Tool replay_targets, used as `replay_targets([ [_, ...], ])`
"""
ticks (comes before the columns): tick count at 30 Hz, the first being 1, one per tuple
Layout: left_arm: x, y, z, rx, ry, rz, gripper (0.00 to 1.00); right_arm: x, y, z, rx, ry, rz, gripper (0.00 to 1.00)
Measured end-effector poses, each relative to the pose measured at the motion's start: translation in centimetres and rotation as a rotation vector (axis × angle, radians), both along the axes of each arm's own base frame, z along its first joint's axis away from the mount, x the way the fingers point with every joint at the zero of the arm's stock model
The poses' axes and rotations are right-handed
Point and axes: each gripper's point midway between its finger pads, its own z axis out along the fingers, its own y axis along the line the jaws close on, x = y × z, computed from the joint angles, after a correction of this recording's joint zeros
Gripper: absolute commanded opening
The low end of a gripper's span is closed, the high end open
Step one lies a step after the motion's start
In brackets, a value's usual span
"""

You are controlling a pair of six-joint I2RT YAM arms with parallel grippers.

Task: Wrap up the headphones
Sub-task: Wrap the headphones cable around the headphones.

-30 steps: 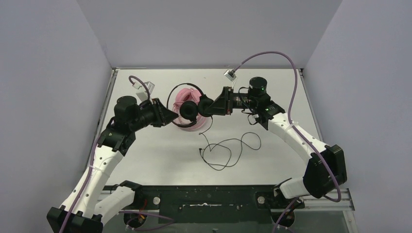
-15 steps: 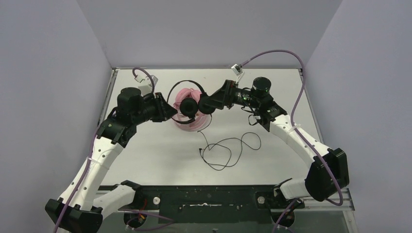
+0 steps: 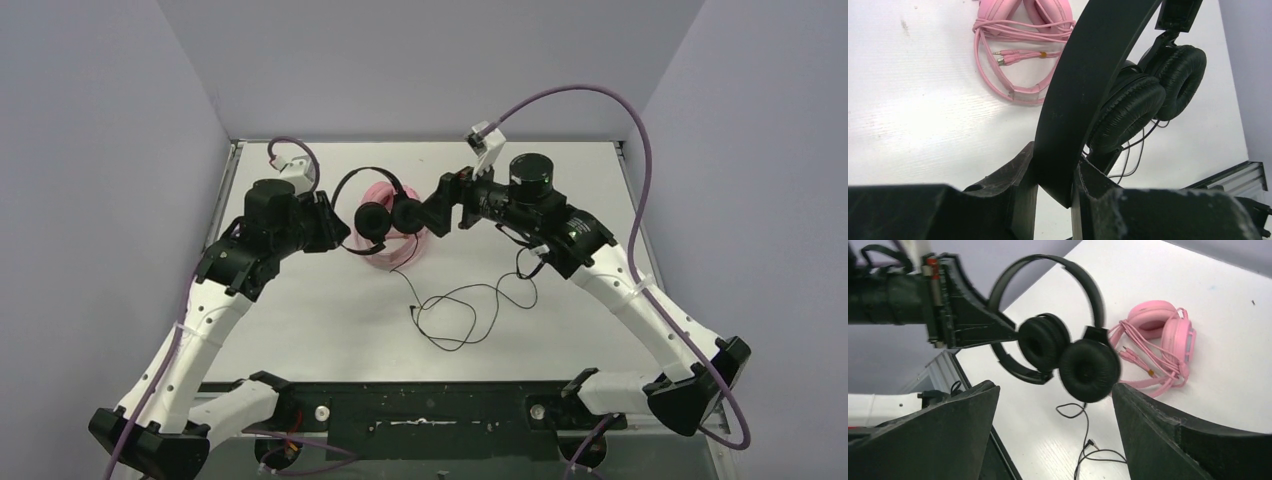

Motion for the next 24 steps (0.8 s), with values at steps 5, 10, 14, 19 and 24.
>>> replay_targets([
  [5,0.0,-0.4,-0.8,0.063,0.016,-0.006,0.0,-2.8,3.4,1.5,-0.064,-0.1,0.075,0.26],
  [10,0.2,-1.4,-1.8,0.117,0.045,-0.021,0.0,-1.9,7.2,-1.2,-0.15,-0.084,0.088,0.04],
  [14,0.1,-1.8,-1.7,0.129,0.041,-0.028,0.0,-0.3,8.7,-4.5,-0.234,-0.051,0.06,0.01],
  [19,-0.3,-2.1,-1.9,0.148,0.04,-0.034,0.0,0.7,10.0,-6.5,-0.288,-0.03,0.044,0.01],
  [24,-0.4,-2.0,-2.5,0.172,0.055,-0.029,0.0,0.8,11.4,-7.0,-0.318,-0.039,0.045,0.02],
])
